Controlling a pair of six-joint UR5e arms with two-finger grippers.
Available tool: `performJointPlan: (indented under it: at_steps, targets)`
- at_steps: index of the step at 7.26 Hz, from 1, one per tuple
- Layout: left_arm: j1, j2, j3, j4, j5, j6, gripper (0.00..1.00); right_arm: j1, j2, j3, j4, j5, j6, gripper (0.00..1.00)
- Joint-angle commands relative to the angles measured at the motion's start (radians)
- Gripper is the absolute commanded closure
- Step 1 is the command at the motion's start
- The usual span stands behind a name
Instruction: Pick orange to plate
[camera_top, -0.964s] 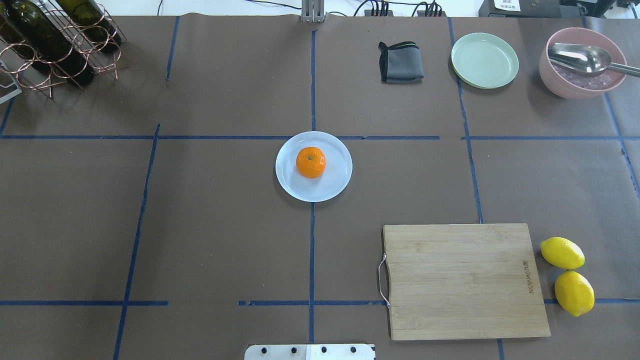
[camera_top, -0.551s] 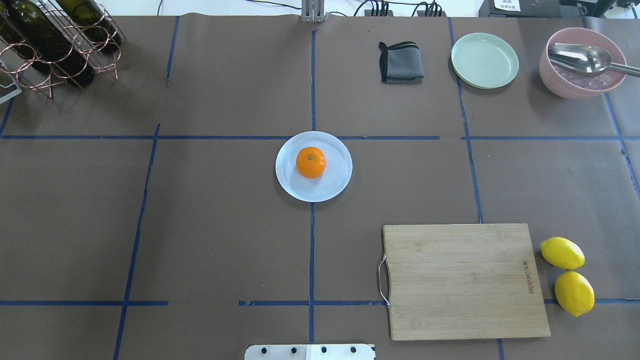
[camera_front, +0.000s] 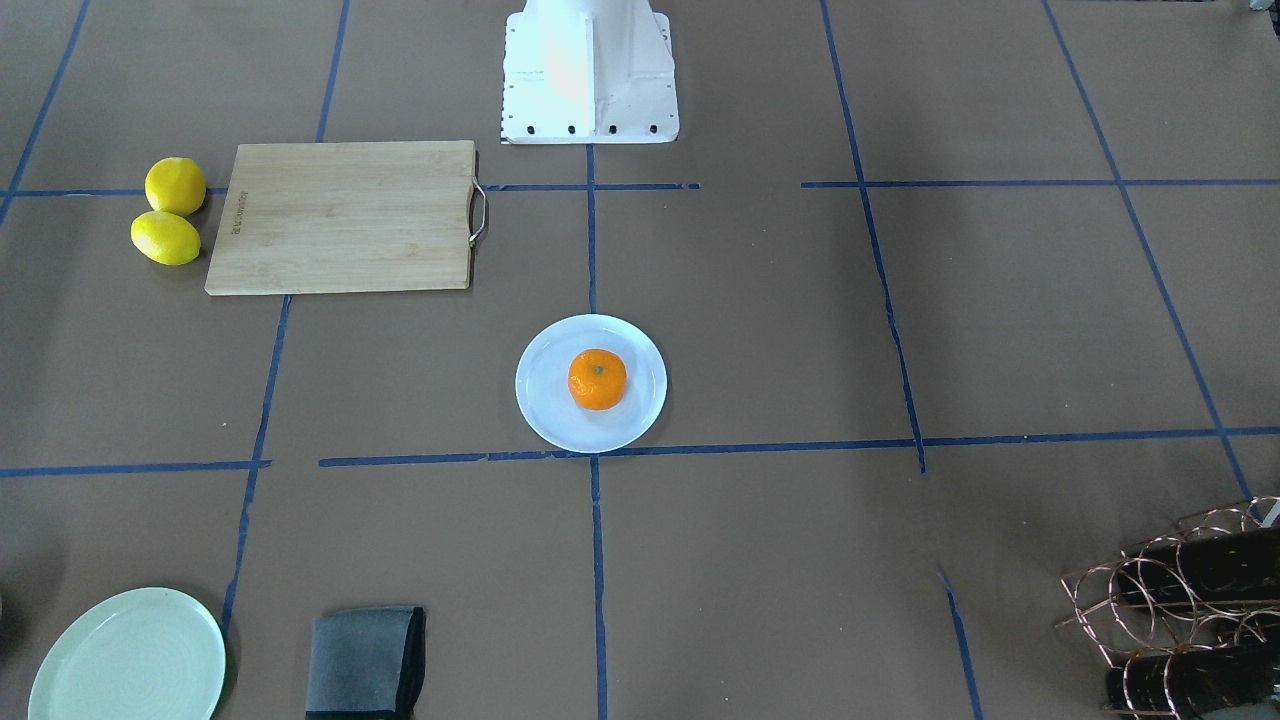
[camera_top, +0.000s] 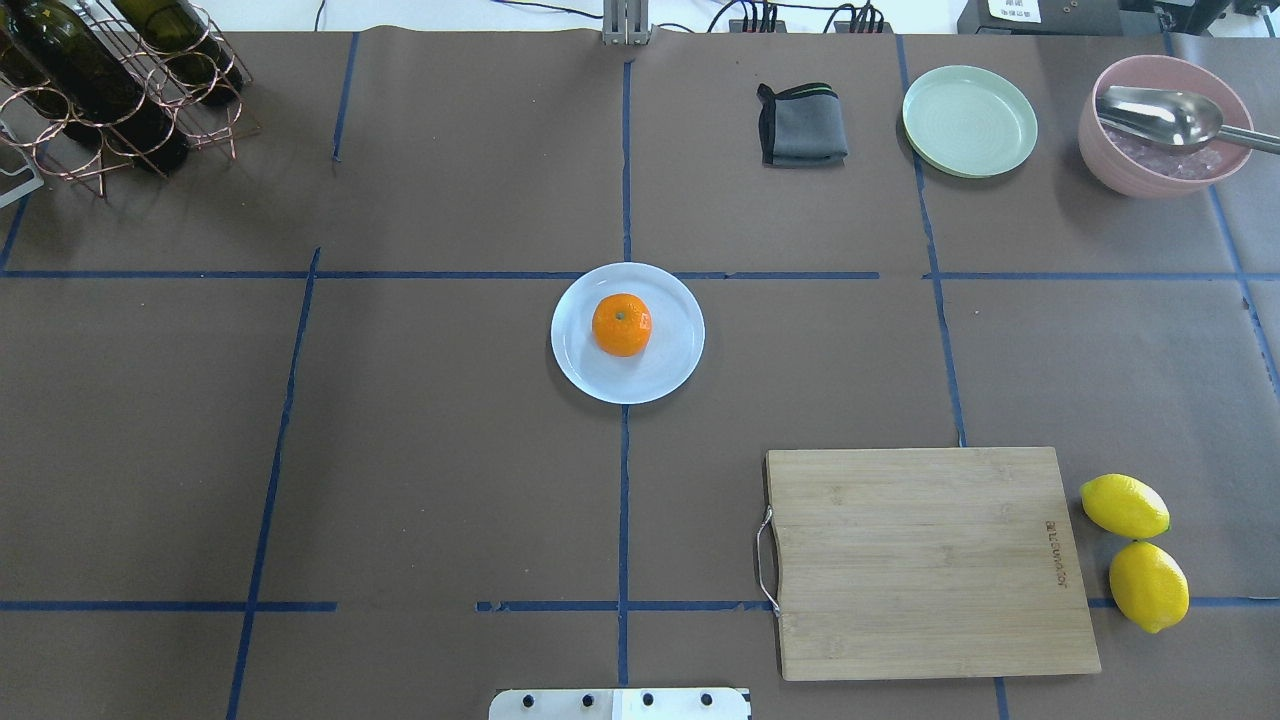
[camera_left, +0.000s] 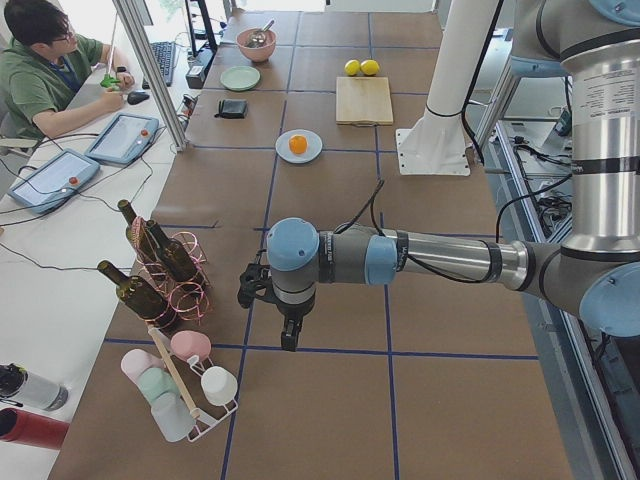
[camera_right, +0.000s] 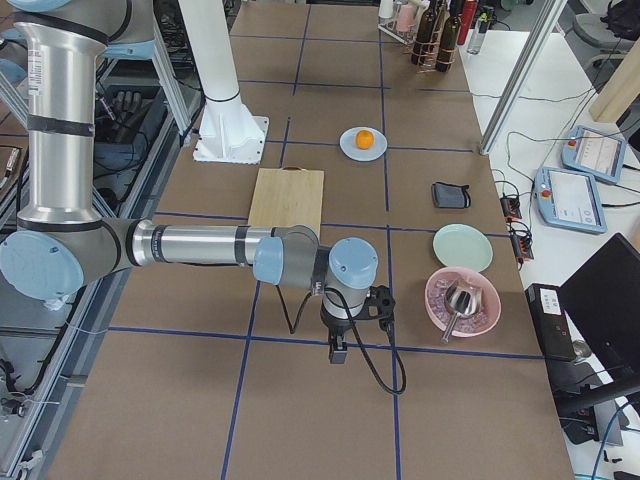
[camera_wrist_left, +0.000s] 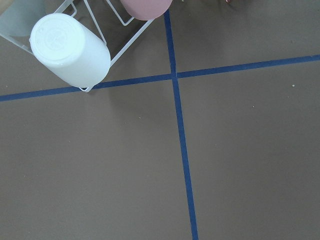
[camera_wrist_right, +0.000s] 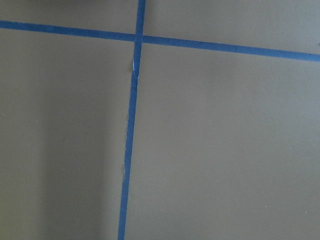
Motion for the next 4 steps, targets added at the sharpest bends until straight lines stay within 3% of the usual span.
performJointPlan:
  at_steps: [1, 4]
  targets:
    - [0.0, 0.0, -0.002, 0.0, 0.0, 0.0, 0.0, 0.0, 0.0, 0.0, -0.001, 0.0, 0.0, 0.0]
    - [0.002, 0.0, -0.004, -0.002, 0.0, 0.0, 0.0, -0.008, 0.0, -0.005, -0.001, 0.0, 0.003, 0.0]
